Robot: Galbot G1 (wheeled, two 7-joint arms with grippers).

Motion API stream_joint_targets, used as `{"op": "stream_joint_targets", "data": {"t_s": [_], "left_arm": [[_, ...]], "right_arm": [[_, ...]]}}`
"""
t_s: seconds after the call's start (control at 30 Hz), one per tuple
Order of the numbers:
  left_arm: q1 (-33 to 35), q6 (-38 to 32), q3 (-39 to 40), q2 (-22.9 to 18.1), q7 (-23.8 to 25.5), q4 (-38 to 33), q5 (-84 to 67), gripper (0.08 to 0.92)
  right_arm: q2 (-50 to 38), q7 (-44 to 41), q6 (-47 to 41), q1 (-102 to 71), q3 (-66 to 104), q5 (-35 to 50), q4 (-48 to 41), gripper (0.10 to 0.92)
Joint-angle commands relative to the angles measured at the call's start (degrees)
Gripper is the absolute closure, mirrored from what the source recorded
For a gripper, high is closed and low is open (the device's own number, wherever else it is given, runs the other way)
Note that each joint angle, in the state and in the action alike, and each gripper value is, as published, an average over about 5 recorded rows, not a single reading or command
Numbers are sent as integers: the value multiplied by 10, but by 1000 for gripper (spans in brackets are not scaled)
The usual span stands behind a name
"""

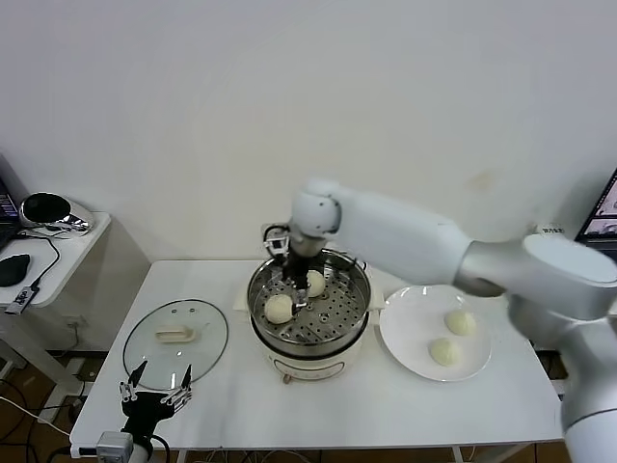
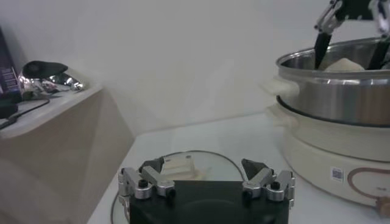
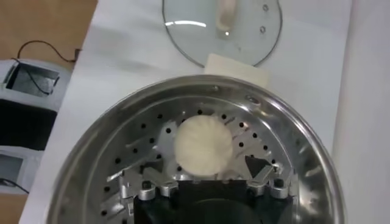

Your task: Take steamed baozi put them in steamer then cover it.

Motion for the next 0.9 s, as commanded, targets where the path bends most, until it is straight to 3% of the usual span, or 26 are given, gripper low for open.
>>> {"op": "stream_joint_targets", "data": {"t_s": [0.03,0.4,0.6,0.9], "left_arm": [[1,1,1,1,1,-3,0,177],[13,17,10,5,13,-21,-20,177],[20,23,12,4,17,-31,-17,177],[24,22,16,1,18,-19,-14,177]], "right_arm": [[-165,-30,33,57,16,13,113,203],[-374,-60,104,-83,132,-92,163,203],[-396,-59,122,-247,253,-156,145,203],[-363,-52,134,-362,313,-216,104,203]]}}
